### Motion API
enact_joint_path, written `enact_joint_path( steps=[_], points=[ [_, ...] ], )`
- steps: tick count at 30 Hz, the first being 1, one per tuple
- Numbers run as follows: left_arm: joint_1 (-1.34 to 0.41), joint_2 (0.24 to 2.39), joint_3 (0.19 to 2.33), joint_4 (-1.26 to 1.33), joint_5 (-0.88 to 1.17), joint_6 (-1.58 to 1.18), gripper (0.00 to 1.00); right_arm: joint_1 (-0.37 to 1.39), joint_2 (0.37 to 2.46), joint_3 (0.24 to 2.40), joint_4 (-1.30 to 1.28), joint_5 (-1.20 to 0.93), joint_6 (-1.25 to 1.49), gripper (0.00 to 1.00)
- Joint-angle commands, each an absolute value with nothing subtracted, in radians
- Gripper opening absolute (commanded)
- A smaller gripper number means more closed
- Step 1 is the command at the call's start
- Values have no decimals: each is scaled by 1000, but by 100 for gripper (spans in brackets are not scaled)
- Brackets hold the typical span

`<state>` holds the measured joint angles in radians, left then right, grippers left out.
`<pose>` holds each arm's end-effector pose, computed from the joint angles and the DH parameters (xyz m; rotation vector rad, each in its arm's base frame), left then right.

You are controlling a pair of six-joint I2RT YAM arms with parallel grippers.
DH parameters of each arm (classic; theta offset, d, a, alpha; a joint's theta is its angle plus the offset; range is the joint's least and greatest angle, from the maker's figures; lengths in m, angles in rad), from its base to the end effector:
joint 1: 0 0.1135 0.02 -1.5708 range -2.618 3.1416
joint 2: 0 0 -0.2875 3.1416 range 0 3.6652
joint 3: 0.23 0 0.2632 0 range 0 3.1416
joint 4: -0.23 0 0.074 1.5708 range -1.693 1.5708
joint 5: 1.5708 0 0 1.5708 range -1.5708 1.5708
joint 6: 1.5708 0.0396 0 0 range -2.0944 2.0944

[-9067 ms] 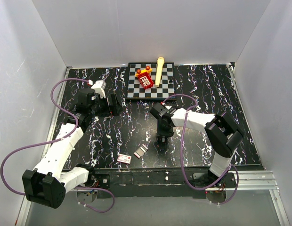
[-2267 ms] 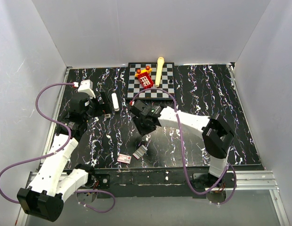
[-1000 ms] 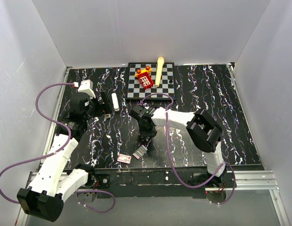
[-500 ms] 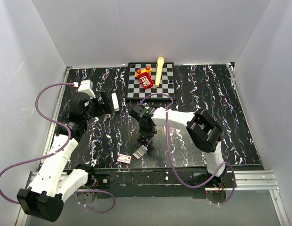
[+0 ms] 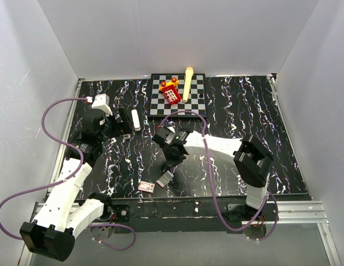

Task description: Unload the staples from the stapler

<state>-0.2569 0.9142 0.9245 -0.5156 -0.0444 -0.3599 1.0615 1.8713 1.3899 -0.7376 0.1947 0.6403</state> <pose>0.1934 -0.0490 0.3489 -0.1350 2.0880 -0.3302 0.2012 0.3446 0.2167 -0.5299 2.7079 0.1910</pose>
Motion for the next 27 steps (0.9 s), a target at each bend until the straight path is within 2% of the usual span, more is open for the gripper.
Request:
enact_joint_path(
  steps=[1, 12, 27],
  points=[
    [-255, 900, 920, -512, -41, -362, 98, 1109, 1801, 1351, -700, 200, 554, 13],
    [-255, 904, 920, -511, -38, -364, 98, 1146, 1805, 1330, -620, 55, 434, 13],
    [-255, 903, 920, -511, -40, -362, 98, 1178, 1862, 1376, -630, 15, 387, 13]
  ],
)
